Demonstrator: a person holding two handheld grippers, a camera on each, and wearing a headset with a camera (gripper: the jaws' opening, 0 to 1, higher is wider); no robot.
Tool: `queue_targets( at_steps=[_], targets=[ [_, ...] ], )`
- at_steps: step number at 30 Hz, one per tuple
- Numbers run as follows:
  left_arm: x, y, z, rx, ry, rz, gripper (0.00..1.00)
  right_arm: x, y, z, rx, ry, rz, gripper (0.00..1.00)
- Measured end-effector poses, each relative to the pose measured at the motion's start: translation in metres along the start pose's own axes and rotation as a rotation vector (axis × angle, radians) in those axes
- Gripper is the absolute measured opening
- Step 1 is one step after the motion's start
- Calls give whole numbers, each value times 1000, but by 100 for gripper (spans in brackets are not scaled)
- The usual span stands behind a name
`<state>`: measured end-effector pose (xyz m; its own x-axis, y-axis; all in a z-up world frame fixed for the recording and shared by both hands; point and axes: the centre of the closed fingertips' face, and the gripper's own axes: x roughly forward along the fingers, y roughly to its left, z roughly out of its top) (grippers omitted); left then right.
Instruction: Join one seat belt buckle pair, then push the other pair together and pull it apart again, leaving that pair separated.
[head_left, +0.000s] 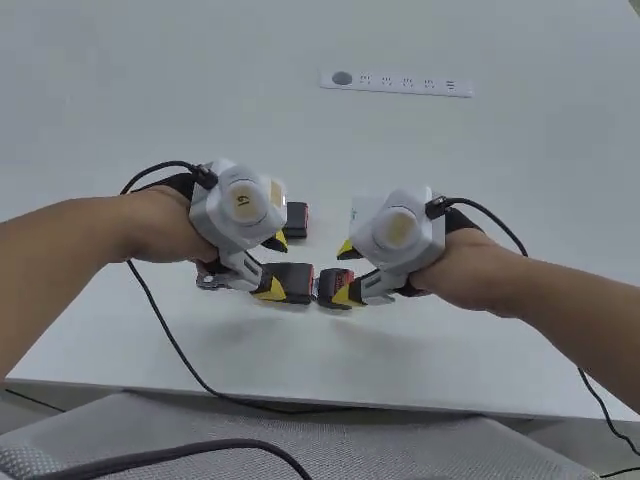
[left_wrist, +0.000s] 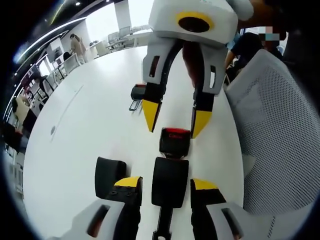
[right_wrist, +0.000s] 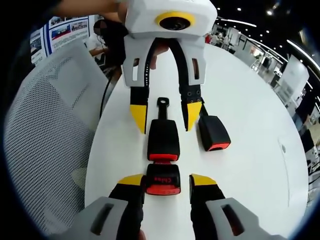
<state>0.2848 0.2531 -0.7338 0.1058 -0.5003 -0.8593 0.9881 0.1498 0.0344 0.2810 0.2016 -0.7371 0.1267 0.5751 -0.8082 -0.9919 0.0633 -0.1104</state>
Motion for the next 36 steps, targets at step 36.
queue_targets(
  at_steps=[36],
  targets=[
    [7, 78, 0, -3, -9, 111, 44, -47, -77, -86, 64, 110, -83, 31]
  ],
)
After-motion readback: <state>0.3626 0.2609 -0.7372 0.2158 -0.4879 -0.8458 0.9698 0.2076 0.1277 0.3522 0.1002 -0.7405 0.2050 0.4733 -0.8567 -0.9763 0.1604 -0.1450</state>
